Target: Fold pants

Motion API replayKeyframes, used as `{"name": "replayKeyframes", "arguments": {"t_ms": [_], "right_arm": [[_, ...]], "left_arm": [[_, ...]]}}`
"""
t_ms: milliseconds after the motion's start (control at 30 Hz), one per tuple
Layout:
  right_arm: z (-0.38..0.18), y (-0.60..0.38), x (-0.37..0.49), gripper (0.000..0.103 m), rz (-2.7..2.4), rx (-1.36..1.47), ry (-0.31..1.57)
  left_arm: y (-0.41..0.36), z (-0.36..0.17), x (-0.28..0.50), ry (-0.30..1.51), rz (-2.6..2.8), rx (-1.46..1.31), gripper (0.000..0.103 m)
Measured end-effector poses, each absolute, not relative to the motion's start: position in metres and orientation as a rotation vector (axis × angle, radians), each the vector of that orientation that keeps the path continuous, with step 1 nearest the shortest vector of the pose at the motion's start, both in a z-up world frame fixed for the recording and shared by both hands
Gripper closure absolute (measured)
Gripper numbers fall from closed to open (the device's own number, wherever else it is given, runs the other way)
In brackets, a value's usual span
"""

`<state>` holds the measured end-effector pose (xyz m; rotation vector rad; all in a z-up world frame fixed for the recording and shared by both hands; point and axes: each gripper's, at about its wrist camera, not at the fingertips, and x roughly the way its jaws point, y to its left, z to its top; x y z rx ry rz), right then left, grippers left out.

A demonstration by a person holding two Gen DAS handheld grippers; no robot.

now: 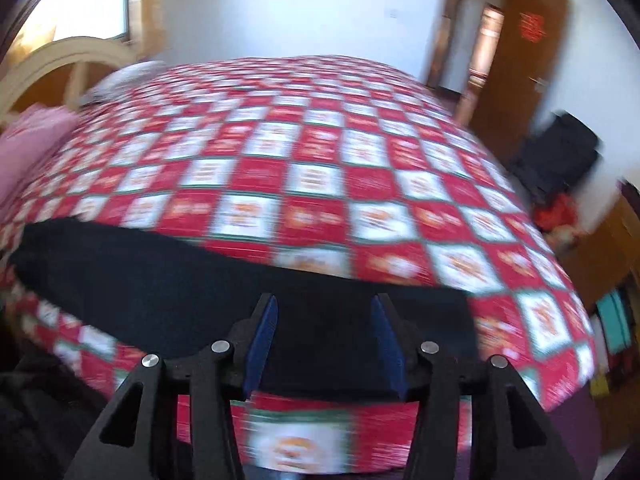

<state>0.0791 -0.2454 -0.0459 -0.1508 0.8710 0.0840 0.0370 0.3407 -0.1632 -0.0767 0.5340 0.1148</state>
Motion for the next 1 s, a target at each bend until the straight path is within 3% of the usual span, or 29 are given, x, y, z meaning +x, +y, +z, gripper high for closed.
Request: {"name": "replayKeyframes", "arguments": {"t_ms": [133,233,400,767,833,900,1000], "right_arm": [[-0.068,-0.141,0.09,0.052,0.352,-0.253,0.889],[-0.095,-0.054,0.09,0.052,0.542,-0.35,0.891],[-0.132,0.035,0.087,0.052,0.704,-0.464,0.863],[-0.189,0.085,0.1,0.053,0.687,-0.611,0.87],[-0.186,0.081,0.103,0.062,0.697,-0.584,0.866],[-0.179,0.078,0.103,0.079,0.721,-0.556,0.876],[-0.178,0.08,0.1,0.091,0.738,-0.56,0.889]], "left_arm": [[0.32,-0.158,0.043,0.558,0.026,-0.166,0.029],[0.302,-0.156,0.049,0.595,-0.057,-0.198,0.038],[0.27,-0.154,0.04,0.584,-0.094,-0.086,0.038],[0.263,-0.177,0.052,0.655,-0.066,-0.059,0.038],[0.268,-0.18,0.052,0.657,-0.074,-0.105,0.037],[0.271,-0.181,0.053,0.659,-0.077,-0.127,0.037],[0.269,-0.181,0.052,0.658,-0.077,-0.124,0.037]]}}
